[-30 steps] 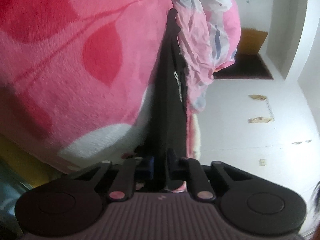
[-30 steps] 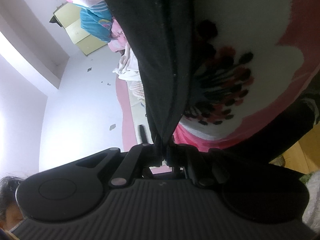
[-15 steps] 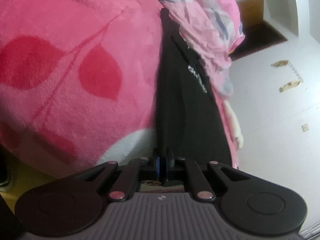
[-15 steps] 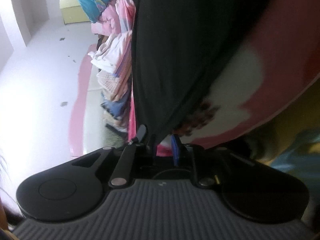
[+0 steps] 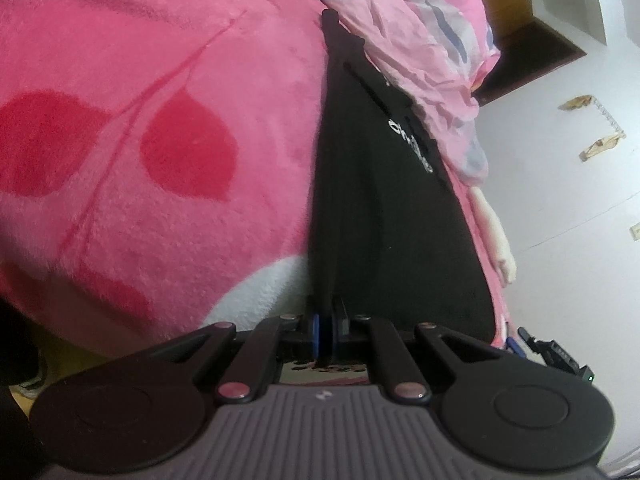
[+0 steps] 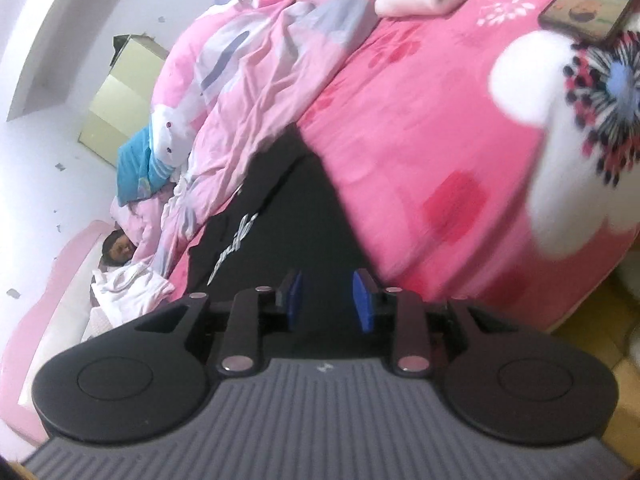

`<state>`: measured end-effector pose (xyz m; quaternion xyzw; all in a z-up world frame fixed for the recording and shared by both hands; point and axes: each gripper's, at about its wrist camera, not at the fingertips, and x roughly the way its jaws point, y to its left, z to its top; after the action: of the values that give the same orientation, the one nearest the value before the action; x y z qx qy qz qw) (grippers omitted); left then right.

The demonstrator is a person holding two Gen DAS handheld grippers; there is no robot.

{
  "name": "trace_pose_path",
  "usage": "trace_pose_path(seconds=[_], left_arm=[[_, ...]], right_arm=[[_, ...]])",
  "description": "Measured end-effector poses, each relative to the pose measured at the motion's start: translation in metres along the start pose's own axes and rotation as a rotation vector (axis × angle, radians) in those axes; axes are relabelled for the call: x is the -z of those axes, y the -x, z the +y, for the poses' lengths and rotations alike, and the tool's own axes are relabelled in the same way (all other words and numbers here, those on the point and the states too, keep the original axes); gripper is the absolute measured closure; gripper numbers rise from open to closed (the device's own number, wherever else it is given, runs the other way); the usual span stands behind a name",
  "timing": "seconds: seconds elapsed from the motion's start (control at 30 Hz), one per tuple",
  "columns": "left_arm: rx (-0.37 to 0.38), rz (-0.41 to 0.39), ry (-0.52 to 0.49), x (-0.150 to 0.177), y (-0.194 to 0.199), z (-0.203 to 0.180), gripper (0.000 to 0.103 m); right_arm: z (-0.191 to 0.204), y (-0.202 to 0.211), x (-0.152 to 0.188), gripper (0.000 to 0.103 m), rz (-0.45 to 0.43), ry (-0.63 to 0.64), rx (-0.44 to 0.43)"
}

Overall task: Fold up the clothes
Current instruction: 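Carry the raised black shirt edge over the shirt body with both grippers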

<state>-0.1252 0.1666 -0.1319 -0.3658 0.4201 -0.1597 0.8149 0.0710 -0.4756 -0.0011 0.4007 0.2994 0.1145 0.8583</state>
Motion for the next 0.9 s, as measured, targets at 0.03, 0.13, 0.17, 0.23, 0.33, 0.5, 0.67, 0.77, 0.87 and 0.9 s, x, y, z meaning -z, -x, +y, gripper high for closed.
trace_pose_path(seconds=[0.03, 0.13, 0.17, 0.23, 0.33, 0.5, 0.67, 0.77, 0.87, 0.9], left_arm=[[-0.010, -0.001, -0.002, 0.000, -0.002, -0.003, 0.097], [-0.038, -0.003, -0.008, 0.001, -0.003, -0.007, 0.097], [-0.047, -0.005, -0.009, 0.001, -0.003, -0.009, 0.097], [-0.062, -0.009, -0.010, 0.002, -0.003, -0.010, 0.097], [-0.082, -0.016, -0.006, 0.004, -0.005, -0.014, 0.097], [-0.113, -0.022, -0.014, 0.005, -0.009, -0.021, 0.097], [-0.137, -0.026, -0.021, 0.006, -0.011, -0.026, 0.097], [-0.142, -0.029, -0.024, 0.007, -0.009, -0.027, 0.097], [-0.140, -0.028, -0.022, 0.006, -0.009, -0.026, 0.097], [-0.139, -0.027, -0.022, 0.005, -0.010, -0.026, 0.097]], right_arm=[[-0.018, 0.026, 0.011, 0.075, 0.011, -0.008, -0.013], [-0.079, 0.067, 0.022, 0.075, 0.069, -0.015, -0.040], [-0.090, 0.062, 0.022, 0.075, 0.084, -0.025, -0.043], [-0.113, 0.051, 0.021, 0.077, 0.113, -0.051, -0.071], [-0.152, 0.034, 0.025, 0.077, 0.157, -0.110, -0.182], [-0.183, 0.029, 0.042, 0.077, 0.243, -0.135, -0.300], [-0.175, 0.029, 0.059, 0.077, 0.296, -0.048, -0.342], [-0.175, 0.034, 0.071, 0.076, 0.343, -0.003, -0.324], [-0.181, 0.034, 0.080, 0.075, 0.405, 0.031, -0.265], [-0.182, 0.034, 0.082, 0.075, 0.415, 0.029, -0.258]])
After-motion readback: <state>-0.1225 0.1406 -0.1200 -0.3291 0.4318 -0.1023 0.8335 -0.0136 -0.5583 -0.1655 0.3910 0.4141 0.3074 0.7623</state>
